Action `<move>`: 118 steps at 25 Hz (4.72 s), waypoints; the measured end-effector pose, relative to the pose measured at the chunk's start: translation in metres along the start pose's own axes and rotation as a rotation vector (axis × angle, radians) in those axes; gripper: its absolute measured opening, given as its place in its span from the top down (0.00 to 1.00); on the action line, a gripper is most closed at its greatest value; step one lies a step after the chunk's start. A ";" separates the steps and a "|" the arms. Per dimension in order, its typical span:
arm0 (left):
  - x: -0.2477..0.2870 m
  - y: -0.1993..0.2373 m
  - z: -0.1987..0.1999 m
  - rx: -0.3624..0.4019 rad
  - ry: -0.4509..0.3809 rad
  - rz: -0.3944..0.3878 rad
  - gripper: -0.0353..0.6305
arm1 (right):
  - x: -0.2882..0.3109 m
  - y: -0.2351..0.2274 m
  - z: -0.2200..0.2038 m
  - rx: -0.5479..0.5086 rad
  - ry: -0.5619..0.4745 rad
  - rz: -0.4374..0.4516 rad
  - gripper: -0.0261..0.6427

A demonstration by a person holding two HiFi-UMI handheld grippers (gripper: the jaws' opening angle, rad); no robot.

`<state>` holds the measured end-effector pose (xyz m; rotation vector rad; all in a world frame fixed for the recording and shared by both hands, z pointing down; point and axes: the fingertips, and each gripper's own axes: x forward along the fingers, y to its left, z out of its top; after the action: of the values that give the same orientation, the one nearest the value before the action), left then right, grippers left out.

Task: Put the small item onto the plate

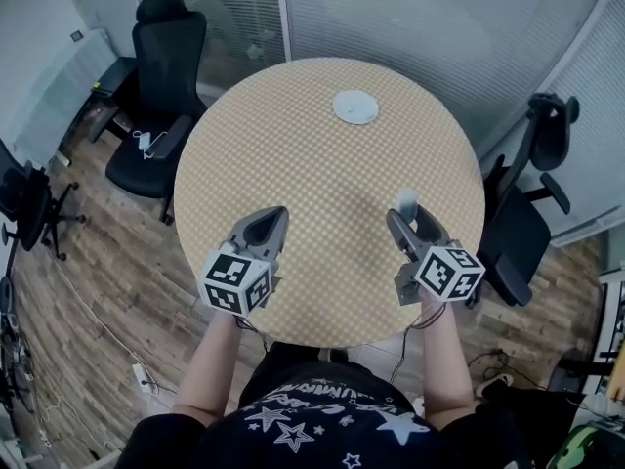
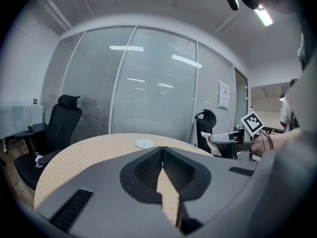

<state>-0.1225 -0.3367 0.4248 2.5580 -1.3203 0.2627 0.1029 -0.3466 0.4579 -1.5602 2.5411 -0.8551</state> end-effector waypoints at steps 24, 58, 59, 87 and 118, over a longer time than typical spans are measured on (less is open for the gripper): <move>0.166 0.140 0.019 -0.021 0.079 -0.064 0.94 | 0.227 -0.088 0.057 -0.084 0.100 -0.117 0.51; 0.252 0.190 -0.047 -0.074 0.188 -0.077 0.94 | 0.417 -0.186 0.004 -0.436 0.482 -0.229 0.51; 0.252 0.190 -0.047 -0.072 0.189 -0.078 0.94 | 0.418 -0.188 0.003 -0.435 0.490 -0.229 0.51; 0.177 0.143 0.029 -0.011 0.080 -0.071 0.94 | 0.318 -0.069 0.073 -0.481 0.279 -0.095 0.64; -0.040 -0.122 0.032 0.018 -0.058 -0.037 0.94 | -0.046 0.092 0.056 -0.400 -0.061 0.195 0.91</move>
<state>-0.0437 -0.2471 0.3666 2.6208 -1.2947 0.1954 0.0680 -0.3008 0.3552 -1.3554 2.8846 -0.2856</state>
